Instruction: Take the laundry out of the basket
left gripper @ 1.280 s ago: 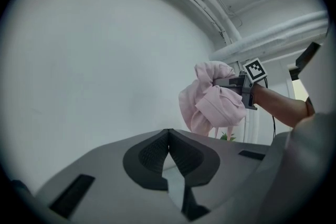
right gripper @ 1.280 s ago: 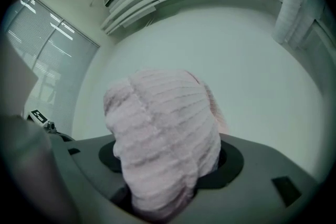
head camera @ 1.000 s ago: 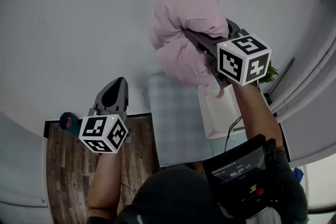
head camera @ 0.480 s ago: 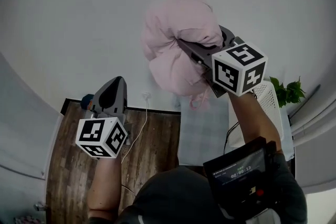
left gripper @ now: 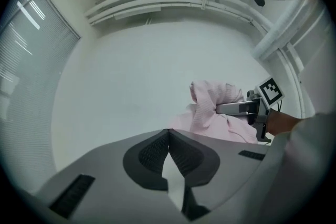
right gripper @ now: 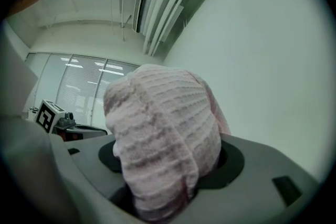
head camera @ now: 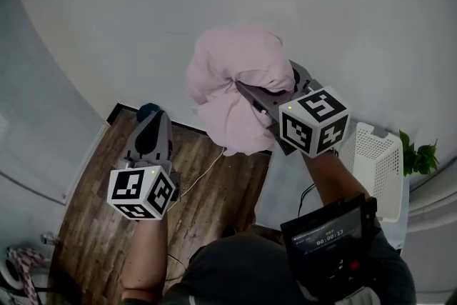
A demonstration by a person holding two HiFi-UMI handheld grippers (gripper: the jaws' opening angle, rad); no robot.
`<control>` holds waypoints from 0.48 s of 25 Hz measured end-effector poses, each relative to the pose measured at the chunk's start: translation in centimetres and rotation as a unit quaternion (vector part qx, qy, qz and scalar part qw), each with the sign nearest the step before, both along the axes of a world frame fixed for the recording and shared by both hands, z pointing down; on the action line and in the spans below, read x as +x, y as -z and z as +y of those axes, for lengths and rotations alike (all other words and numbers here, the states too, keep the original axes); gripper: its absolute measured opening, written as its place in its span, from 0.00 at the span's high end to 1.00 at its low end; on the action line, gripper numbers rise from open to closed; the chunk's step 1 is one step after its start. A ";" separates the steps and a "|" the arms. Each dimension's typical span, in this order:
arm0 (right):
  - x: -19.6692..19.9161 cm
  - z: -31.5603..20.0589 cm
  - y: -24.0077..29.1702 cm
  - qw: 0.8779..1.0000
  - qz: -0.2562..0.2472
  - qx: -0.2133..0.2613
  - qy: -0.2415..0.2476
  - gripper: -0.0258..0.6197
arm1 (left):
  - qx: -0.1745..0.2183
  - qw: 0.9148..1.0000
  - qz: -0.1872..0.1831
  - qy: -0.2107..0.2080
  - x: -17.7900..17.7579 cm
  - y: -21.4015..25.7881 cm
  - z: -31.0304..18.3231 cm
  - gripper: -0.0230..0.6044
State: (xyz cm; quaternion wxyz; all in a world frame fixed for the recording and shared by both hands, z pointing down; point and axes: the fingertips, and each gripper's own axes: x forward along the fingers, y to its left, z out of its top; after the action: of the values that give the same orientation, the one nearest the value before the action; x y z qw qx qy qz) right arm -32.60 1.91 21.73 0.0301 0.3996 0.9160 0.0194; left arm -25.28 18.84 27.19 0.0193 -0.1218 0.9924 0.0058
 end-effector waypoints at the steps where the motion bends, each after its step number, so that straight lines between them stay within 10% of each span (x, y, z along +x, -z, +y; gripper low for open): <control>1: 0.3 1.0 -0.5 1.000 0.006 0.002 0.010 0.45 | 0.003 1.000 0.009 0.010 0.4 -0.5 0.8 0.95; 12: 0.5 6.8 -5.1 0.997 0.048 0.006 0.061 0.45 | 0.030 0.998 0.018 0.051 1.3 -3.6 4.0 0.95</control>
State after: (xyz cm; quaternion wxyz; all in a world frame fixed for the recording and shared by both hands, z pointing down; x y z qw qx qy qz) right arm -32.11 8.71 26.82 -0.0146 0.4558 0.8900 0.0037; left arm -24.01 22.88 30.81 0.0057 -0.0699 0.9969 0.0367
